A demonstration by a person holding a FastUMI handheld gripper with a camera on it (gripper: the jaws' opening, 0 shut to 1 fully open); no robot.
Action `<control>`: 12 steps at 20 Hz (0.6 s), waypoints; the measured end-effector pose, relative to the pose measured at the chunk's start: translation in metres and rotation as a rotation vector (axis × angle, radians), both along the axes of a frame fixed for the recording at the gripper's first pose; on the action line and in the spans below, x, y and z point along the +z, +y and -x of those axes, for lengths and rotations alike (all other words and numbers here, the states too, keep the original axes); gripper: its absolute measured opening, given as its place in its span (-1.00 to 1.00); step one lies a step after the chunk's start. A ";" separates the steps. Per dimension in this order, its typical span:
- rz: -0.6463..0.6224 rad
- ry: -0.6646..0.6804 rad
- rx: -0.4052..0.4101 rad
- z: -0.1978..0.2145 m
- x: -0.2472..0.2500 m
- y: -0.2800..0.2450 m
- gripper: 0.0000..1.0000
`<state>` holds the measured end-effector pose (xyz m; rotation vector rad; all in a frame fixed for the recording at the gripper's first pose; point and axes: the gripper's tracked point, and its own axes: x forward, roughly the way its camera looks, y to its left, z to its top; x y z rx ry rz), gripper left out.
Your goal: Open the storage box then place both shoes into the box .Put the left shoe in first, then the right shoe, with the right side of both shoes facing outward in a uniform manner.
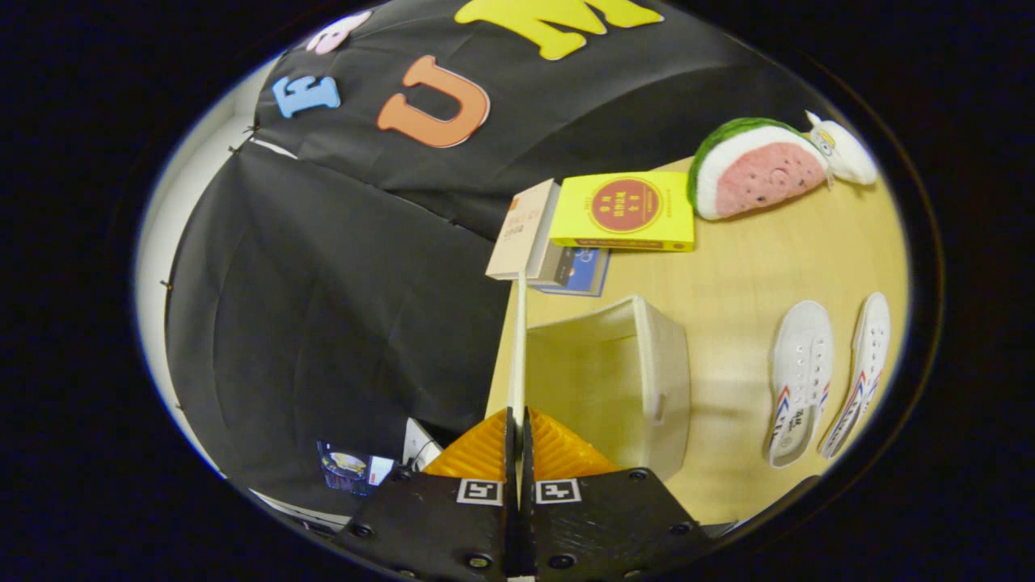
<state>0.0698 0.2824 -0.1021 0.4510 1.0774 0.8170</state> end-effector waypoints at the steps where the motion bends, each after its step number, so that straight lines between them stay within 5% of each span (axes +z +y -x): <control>1: 0.008 -0.011 0.010 0.006 0.006 0.014 -0.99; 8: -0.077 0.028 0.037 0.052 0.051 0.124 -0.97; 12: 0.013 -0.060 0.132 0.071 0.050 0.175 -0.92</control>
